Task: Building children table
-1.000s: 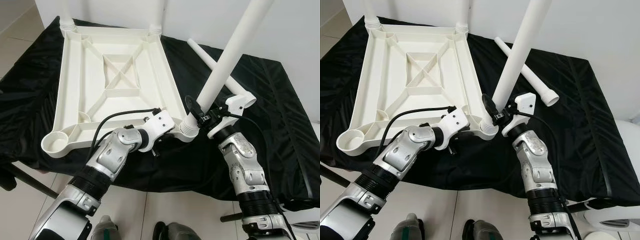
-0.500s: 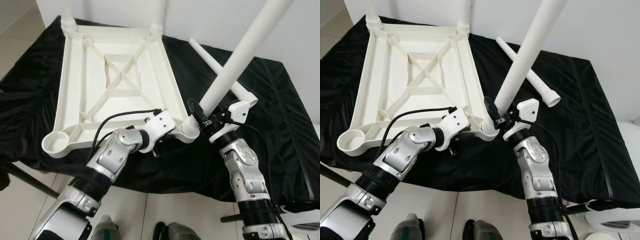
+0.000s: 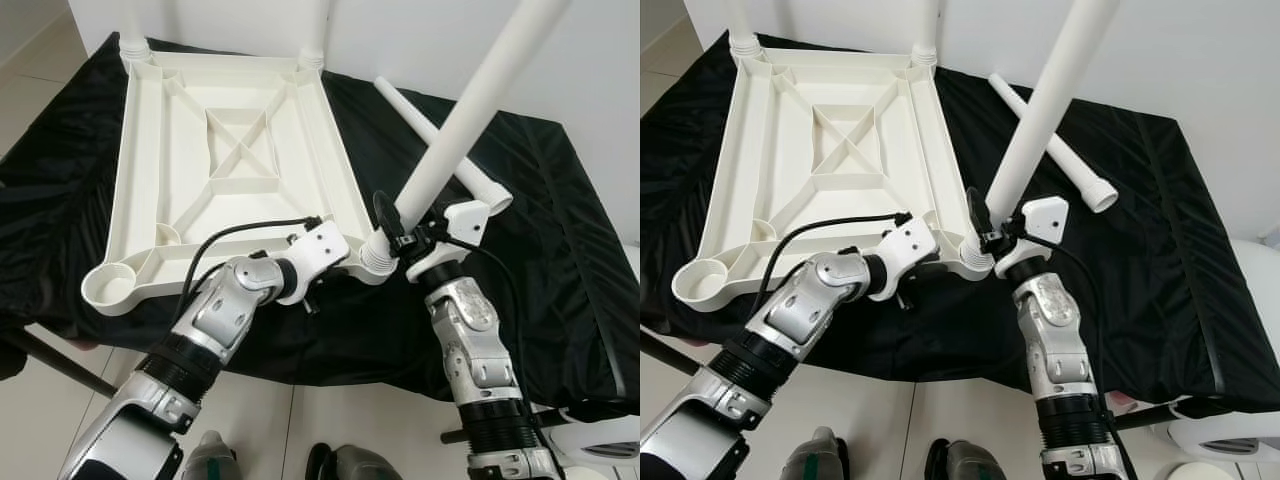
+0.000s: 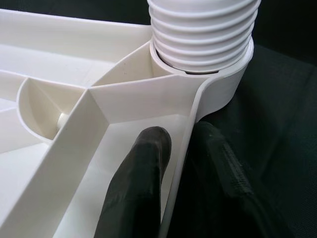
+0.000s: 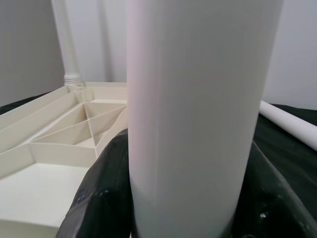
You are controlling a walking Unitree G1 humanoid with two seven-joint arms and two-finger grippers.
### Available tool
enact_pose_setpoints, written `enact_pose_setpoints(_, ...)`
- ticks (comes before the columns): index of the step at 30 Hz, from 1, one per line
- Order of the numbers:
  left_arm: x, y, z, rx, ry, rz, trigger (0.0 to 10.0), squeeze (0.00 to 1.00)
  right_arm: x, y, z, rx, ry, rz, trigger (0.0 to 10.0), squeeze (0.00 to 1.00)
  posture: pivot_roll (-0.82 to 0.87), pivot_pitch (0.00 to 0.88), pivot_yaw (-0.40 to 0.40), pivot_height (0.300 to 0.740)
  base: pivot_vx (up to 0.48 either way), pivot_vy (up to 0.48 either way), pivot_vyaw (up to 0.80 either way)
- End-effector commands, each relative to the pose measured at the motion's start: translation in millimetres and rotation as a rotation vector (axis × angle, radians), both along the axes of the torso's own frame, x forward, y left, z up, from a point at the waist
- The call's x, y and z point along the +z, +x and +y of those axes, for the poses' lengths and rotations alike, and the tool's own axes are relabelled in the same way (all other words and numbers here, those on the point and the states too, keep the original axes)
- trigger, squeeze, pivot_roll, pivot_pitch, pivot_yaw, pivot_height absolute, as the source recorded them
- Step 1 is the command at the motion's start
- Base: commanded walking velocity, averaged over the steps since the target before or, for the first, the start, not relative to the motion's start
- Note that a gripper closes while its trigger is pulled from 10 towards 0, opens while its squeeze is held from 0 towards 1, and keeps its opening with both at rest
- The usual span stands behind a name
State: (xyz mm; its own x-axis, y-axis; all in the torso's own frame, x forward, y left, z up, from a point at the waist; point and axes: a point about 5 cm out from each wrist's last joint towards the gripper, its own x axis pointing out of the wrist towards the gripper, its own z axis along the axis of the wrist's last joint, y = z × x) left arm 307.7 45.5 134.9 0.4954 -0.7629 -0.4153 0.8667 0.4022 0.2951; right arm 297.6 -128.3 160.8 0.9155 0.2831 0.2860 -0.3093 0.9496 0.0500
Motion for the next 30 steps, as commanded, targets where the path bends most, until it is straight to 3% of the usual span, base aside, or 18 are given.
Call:
enact_pose_setpoints(1,2.3,0.2,-2.9,-0.019,0.015,-0.013,10.0,0.0,-41.2,-2.8,-11.0,-0.073,-0.046,0.208,10.0,0.0,0.06,0.085,-0.102,0.74,0.0,0.0,0.0)
enact_pose_setpoints(14,2.9,0.1,-3.1,-0.019,0.014,-0.017,10.0,0.0,-36.2,-3.6,2.2,-0.173,-0.013,0.183,10.0,0.0,0.06,0.076,-0.108,0.74,0.0,0.0,0.0)
enact_pose_setpoints(23,4.4,0.2,-4.5,-0.027,0.014,-0.022,10.0,0.0,-35.1,2.1,2.7,-0.364,-0.018,0.187,10.0,0.0,0.06,0.071,-0.108,0.74,0.0,0.0,0.0)
enact_pose_setpoints(30,6.4,1.0,-4.8,-0.025,0.012,-0.026,10.0,0.0,-35.9,2.1,10.0,-0.396,-0.002,0.196,10.0,0.0,0.07,0.081,-0.111,0.74,0.0,0.0,0.0)
